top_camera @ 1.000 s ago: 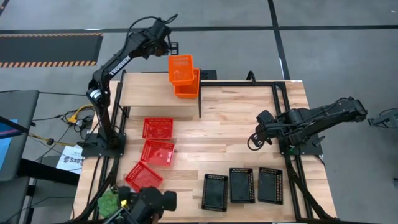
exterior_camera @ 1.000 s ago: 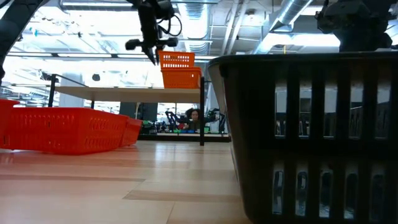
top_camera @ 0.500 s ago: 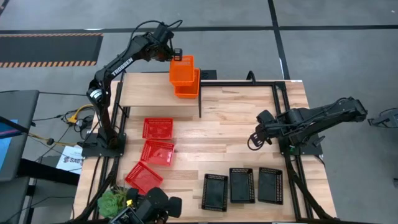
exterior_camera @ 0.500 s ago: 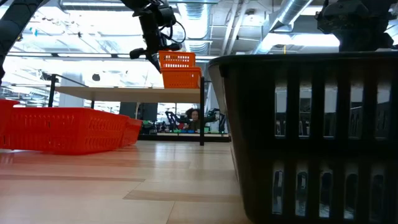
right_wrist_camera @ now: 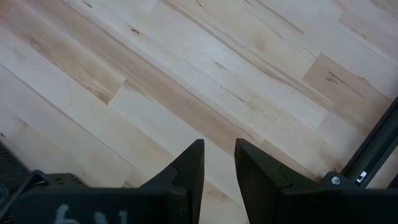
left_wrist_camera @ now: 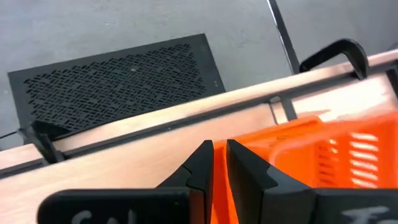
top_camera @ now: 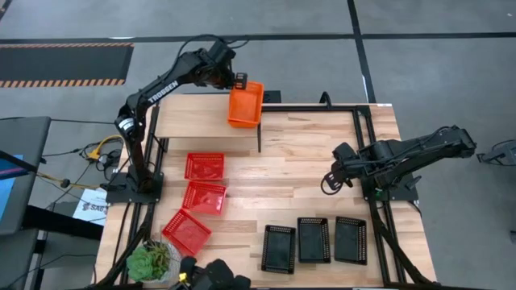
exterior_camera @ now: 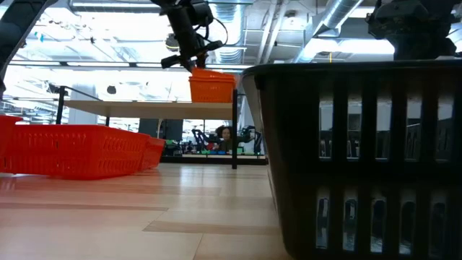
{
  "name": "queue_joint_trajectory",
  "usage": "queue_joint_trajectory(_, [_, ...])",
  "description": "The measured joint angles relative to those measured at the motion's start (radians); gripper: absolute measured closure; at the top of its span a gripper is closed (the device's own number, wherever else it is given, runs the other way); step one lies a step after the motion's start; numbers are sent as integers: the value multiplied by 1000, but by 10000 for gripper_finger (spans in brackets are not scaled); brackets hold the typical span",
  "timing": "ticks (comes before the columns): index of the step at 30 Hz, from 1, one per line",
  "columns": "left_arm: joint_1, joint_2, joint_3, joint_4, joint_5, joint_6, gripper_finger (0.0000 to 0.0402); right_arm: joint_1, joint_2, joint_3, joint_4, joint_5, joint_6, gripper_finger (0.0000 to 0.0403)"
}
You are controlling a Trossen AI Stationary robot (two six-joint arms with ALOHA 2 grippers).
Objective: Stack baskets on shelf by color
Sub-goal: Stack the orange bin on top of the other orange bins on the shelf, then put the top red bin on the shelf
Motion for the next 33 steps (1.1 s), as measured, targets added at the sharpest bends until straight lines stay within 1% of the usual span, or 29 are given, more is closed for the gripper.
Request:
queue_joint_trajectory(5, [-20,-3,0,-29,-36,11,370,0,0,0,0,0,-16,290])
queue_joint_trajectory(7, [-19,-16,0,-36,-68,11,370,0,0,0,0,0,-24,290])
queue_joint_trajectory(10, [-7,-56,0,-24,-98,25,370,0,0,0,0,0,-39,290])
queue_joint_trajectory(15, [3,-133,0,20,-106,88,370,0,0,0,0,0,-42,290])
queue_joint_trajectory(16, [3,-149,0,31,-94,104,370,0,0,0,0,0,-42,290])
queue_joint_trajectory(18, [0,-174,2,46,-34,121,370,0,0,0,0,0,-42,290])
queue_joint_trajectory(22, [-24,-200,1,33,168,93,370,0,0,0,0,-2,-42,290])
queue_joint_trajectory(24, [-59,-218,1,22,270,79,370,0,0,0,0,-2,-42,290])
queue_joint_trajectory(26, [-109,-233,2,-6,340,67,370,0,0,0,0,-3,-41,290])
queue_joint_trajectory(27, [-141,-236,2,-22,350,66,370,0,0,0,0,-3,-41,290])
queue_joint_trajectory(29, [-208,-238,1,-51,336,66,370,0,0,0,0,-3,-43,290])
queue_joint_trajectory(33, [-347,-240,1,-63,235,30,369,0,0,0,0,-2,-89,290])
